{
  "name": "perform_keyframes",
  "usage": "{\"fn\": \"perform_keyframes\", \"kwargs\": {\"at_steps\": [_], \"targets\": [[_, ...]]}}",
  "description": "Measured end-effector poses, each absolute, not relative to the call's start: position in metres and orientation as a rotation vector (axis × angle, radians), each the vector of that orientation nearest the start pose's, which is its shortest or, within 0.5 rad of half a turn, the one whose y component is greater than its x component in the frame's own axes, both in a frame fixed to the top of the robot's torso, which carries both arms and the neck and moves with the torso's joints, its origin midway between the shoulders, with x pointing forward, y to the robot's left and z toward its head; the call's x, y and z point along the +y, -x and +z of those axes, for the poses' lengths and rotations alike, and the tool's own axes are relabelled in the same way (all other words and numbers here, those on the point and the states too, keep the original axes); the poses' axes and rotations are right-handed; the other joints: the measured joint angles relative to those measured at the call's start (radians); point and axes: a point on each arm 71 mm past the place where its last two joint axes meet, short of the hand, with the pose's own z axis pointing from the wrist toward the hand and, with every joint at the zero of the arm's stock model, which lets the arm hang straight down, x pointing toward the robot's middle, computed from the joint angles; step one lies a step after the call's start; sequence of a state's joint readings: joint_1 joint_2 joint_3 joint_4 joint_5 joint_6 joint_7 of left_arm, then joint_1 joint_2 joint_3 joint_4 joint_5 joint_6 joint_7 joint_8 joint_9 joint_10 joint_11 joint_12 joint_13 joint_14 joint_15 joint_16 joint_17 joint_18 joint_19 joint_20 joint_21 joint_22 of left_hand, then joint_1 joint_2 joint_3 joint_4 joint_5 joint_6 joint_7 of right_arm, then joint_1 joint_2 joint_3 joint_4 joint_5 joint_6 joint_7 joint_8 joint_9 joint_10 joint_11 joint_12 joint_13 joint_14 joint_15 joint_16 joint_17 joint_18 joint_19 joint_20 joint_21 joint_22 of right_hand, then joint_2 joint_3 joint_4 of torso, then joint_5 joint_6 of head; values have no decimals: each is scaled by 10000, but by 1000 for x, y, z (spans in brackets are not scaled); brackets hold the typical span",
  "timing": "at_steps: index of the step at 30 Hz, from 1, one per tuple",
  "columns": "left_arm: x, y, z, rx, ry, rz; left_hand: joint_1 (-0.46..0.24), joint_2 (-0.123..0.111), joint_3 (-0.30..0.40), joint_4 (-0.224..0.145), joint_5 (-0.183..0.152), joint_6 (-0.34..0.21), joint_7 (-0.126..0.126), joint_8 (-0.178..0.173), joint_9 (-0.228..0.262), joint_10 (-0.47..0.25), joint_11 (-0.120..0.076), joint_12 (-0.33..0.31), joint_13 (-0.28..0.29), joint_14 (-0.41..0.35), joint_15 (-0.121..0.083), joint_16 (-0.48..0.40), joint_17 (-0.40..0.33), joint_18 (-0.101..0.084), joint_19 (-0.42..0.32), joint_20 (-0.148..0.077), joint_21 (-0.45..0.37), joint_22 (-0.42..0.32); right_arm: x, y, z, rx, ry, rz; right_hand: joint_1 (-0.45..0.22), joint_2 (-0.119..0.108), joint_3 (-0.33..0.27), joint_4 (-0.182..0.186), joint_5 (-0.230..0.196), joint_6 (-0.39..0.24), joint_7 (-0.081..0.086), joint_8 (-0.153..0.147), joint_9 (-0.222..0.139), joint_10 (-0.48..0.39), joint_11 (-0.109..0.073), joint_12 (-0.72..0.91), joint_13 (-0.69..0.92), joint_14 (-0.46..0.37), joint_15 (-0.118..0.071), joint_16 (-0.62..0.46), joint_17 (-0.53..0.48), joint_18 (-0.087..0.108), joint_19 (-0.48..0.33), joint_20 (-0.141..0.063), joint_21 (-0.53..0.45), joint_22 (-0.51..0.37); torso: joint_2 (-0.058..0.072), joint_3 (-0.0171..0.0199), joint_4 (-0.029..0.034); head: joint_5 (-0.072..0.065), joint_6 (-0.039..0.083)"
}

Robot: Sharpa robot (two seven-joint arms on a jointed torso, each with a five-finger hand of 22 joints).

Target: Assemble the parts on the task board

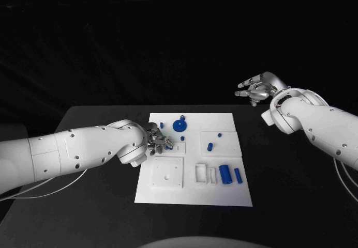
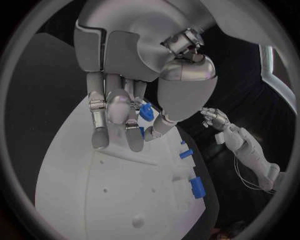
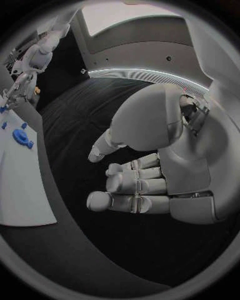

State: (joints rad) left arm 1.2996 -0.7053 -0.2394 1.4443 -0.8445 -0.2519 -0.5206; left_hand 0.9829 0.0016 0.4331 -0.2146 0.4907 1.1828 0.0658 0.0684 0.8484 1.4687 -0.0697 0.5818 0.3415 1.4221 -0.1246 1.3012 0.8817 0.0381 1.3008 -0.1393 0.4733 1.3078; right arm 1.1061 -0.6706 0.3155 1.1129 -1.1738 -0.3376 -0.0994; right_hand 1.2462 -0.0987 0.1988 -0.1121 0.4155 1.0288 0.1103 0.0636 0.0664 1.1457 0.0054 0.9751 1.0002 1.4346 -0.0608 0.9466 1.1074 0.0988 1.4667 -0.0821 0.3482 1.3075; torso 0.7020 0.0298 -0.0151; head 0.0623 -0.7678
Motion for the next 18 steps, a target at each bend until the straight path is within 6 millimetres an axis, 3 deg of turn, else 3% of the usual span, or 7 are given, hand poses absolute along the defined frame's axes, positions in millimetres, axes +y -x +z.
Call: {"fn": "perform_keyframes", "kwargs": {"at_steps": [7, 18], "targets": [[186, -489, -241, 21812, 5042, -4449, 49, -48, 0, -1, -2, 0, 0, -39, 415, 0, 0, 0, -18, -1, 1, 0, -32, -1, 0, 0, -1, -1, -265, -576, -150, 15012, -4805, 6609, 0, 0, 71, -11, 0, 0, 0, 0, 0, 0, 0, -1, -11, 0, 0, 0, 1, -1, 0, 0, -12, 0, 0, -2, -9, 12, -19], [185, -491, -241, 21905, 4910, -4419, 90, -90, -1, -1, -40, 1, 1, -38, 358, 0, 0, 0, -18, 0, 2, 0, -48, 0, 0, 0, -1, -2, -265, -576, -152, 15140, -4852, 6532, 0, 0, 197, -52, 0, 27, 27, 0, 0, -27, -26, -1, -11, -37, -37, 0, 1, -1, 0, 0, -40, 0, -1, -6, 0, -10, -52]]}}
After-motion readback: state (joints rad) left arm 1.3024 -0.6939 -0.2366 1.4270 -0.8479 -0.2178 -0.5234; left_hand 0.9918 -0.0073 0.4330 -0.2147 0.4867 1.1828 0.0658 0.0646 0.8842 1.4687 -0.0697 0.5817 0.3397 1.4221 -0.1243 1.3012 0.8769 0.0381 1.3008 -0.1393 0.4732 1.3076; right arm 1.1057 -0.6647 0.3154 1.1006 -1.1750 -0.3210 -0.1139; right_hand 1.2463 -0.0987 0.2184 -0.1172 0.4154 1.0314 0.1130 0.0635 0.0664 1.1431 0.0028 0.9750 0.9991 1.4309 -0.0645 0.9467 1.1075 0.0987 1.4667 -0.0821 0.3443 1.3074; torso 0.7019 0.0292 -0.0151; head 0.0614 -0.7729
